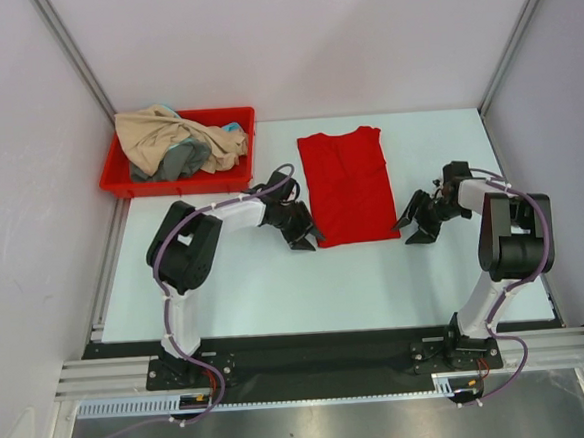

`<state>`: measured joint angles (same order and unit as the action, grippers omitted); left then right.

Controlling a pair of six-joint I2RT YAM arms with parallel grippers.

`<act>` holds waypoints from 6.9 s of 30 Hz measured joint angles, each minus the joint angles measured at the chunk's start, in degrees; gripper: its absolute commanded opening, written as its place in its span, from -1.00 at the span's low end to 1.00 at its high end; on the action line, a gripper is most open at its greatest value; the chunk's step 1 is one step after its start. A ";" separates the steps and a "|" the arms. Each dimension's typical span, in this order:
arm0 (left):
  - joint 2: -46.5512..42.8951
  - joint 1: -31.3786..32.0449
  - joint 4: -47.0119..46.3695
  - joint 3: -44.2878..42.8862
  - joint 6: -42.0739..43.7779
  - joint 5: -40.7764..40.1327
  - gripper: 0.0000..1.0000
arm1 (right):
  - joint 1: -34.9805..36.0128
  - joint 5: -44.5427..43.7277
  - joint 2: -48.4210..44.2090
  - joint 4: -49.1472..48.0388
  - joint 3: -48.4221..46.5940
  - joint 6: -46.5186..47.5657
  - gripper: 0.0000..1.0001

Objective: Fold and stack the t-shirts
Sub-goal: Fold the tshirt

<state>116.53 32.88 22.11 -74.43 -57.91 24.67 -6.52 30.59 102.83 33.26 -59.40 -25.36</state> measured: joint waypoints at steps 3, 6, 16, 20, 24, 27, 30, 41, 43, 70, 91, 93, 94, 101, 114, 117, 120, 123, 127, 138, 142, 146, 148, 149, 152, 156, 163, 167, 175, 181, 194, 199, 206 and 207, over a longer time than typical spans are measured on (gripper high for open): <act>0.00 0.11 -0.87 0.72 -1.84 0.87 -0.03 | -0.37 1.11 -0.04 -0.85 0.59 -0.37 0.24; 0.00 0.11 -1.97 1.57 -3.23 1.97 -0.08 | -0.46 1.97 -0.09 -1.86 1.09 -1.11 0.23; 0.61 0.11 -2.05 2.08 -4.02 2.49 -0.63 | -0.46 2.75 0.92 -4.46 1.31 -3.10 -0.19; 0.83 -0.09 -2.12 2.32 -3.82 2.58 -0.86 | -0.44 2.73 1.60 -5.42 1.51 -3.06 -0.48; 0.83 -0.28 -2.34 2.34 -3.50 2.64 -0.99 | -0.44 2.86 1.77 -6.84 2.56 -3.30 -0.92; 0.83 -0.31 -2.38 2.38 -3.32 2.64 -0.99 | -0.46 2.80 1.90 -7.02 2.64 -3.48 -1.00; 0.42 -0.35 -3.37 3.34 -3.19 2.67 -0.99 | -0.44 2.23 1.86 -6.73 2.64 -3.37 -1.00; -8.46 -0.04 -8.79 17.07 -2.89 2.47 -0.99 | 2.34 0.44 -6.36 -5.70 11.69 -3.28 -1.00; -9.81 0.17 -9.20 18.86 -2.89 2.25 -0.99 | 3.54 0.04 -8.39 -5.86 13.70 -3.58 -1.00; -31.47 10.10 -2.51 35.80 -6.40 -8.24 -0.99 | 13.51 -5.31 -37.86 2.97 30.29 -10.21 -1.00; -9.60 -4.26 14.25 -7.45 8.94 -12.46 -0.99 | 9.40 -4.07 -2.82 4.24 -12.35 -7.19 -1.00; -7.67 -5.40 14.64 -10.36 9.53 -12.20 -0.99 | 9.40 -3.93 0.07 4.61 -15.85 -7.19 -1.00; -6.73 -5.90 15.02 -11.82 9.79 -12.02 -0.99 | 9.40 -3.80 1.51 4.79 -17.79 -7.19 -1.00; -1.22 -8.48 15.98 -20.39 11.26 -10.75 -0.99 | 9.03 -2.84 8.79 6.19 -29.68 -7.26 -1.00; 5.79 -11.17 16.94 -32.63 11.91 -9.94 -0.99 | 8.33 -1.11 17.40 7.30 -42.84 -8.61 -1.00; 7.41 -11.56 17.51 -35.43 11.89 -9.49 -0.99 | 8.22 -0.70 19.19 7.54 -45.16 -9.01 -1.00; 8.90 -11.98 17.59 -37.31 11.87 -9.16 -0.99 | 8.15 -0.33 20.85 7.65 -47.28 -9.25 -1.00; 9.94 -12.41 17.55 -37.88 11.74 -8.74 -1.00 | 8.13 0.20 22.84 7.67 -49.48 -9.62 -1.00; 11.93 -12.94 17.42 -39.01 11.41 -7.69 -0.99 | 8.11 0.66 25.94 7.74 -52.30 -10.05 -1.00; 20.26 -13.97 17.00 -47.93 10.91 -5.97 -0.99 | 7.76 0.98 32.28 8.37 -59.93 -11.52 -1.00; 21.49 -14.32 15.91 -48.83 10.32 -5.38 -0.94 | 7.63 1.03 33.94 8.39 -62.05 -12.17 -1.00; 22.99 -14.62 15.56 -50.42 9.99 -4.76 -0.57 | 7.52 1.29 35.47 7.91 -63.21 -12.66 -0.90; 24.55 -14.75 15.56 -52.87 10.56 -5.14 -0.10 | 7.48 1.22 36.26 7.08 -63.32 -12.96 -0.71; 25.24 -14.82 15.72 -54.34 11.45 -5.99 0.00 | 7.37 1.20 36.61 6.38 -63.32 -13.33 -0.61; 26.69 -14.86 17.66 -59.82 14.40 -9.81 0.38 | 6.80 1.22 38.21 5.11 -64.43 -13.79 -0.17; 24.35 -15.06 18.03 -62.42 19.08 -13.81 0.36 | 5.11 -0.28 41.00 7.10 -71.52 -10.97 0.25; 11.26 -13.79 12.15 -44.94 21.86 -10.27 -0.17 | 4.94 -3.02 32.26 9.29 -66.29 -3.02 0.11; 6.56 -9.86 5.81 -31.98 21.88 -4.90 -0.42 | 8.50 1.11 24.46 7.56 -55.19 -1.79 -0.55; 8.44 -4.42 4.22 -25.40 21.99 0.94 -0.67 | 14.64 11.39 24.79 6.29 -47.04 0.09 -1.00; 8.70 -5.86 3.91 -23.65 22.36 1.07 -0.71 | 13.16 15.43 25.07 4.98 -38.95 1.07 -1.00; 9.16 -6.23 4.22 -16.24 25.49 1.09 -0.76 | 7.61 20.09 22.05 0.07 -20.26 3.26 -1.00; 8.59 -6.01 5.64 -16.22 27.06 0.96 -0.74 | 7.37 18.95 20.24 1.09 -20.20 3.63 -1.00; 3.69 -5.79 7.43 -15.89 26.84 0.87 -0.73 | 9.66 17.46 18.67 2.56 -29.20 1.95 -1.00; 3.43 -5.79 7.37 -15.93 26.77 0.87 -0.74 | 10.21 17.46 18.67 2.01 -29.92 1.57 -1.00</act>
<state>119.96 27.09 29.47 -90.37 -31.14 25.54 3.68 48.05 121.49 35.27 -89.32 -23.79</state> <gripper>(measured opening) 0.141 0.009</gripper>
